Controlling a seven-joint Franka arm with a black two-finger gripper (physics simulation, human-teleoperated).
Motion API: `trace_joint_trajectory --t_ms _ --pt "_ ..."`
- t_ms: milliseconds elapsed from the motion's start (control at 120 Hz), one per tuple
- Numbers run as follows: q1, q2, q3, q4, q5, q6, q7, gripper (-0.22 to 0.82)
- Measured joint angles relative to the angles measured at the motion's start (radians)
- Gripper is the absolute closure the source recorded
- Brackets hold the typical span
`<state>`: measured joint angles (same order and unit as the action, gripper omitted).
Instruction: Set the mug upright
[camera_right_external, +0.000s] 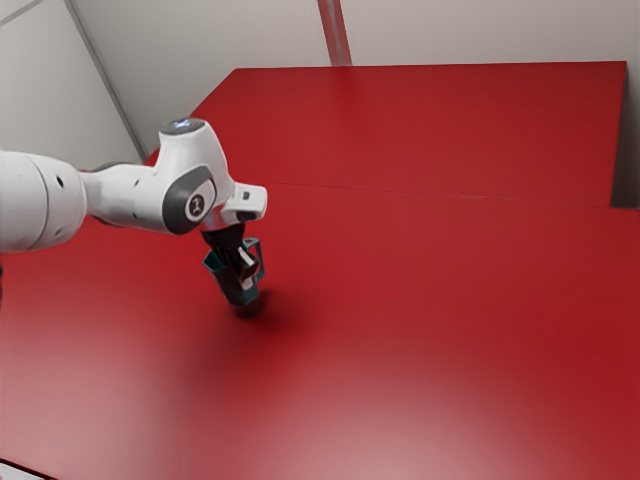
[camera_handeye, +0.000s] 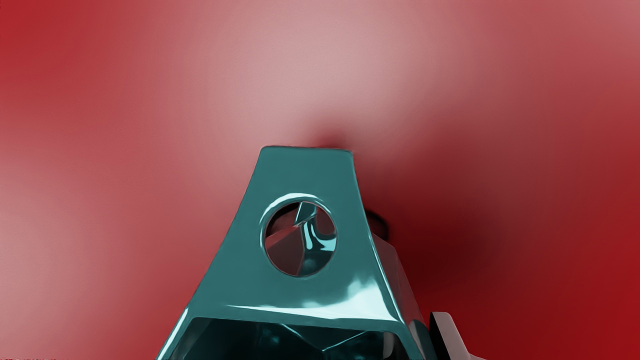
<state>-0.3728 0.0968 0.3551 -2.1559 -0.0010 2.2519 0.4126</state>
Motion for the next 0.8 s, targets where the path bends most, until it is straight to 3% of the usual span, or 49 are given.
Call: trace_joint_trajectory --t_ms 417,800 --pt "-0.008 0.009 0.0 -0.024 0.007 0.062 -0.08 0.77" --pt "-0.01 0.009 -0.001 -0.03 -0.007 0.067 -0.1 0.49"
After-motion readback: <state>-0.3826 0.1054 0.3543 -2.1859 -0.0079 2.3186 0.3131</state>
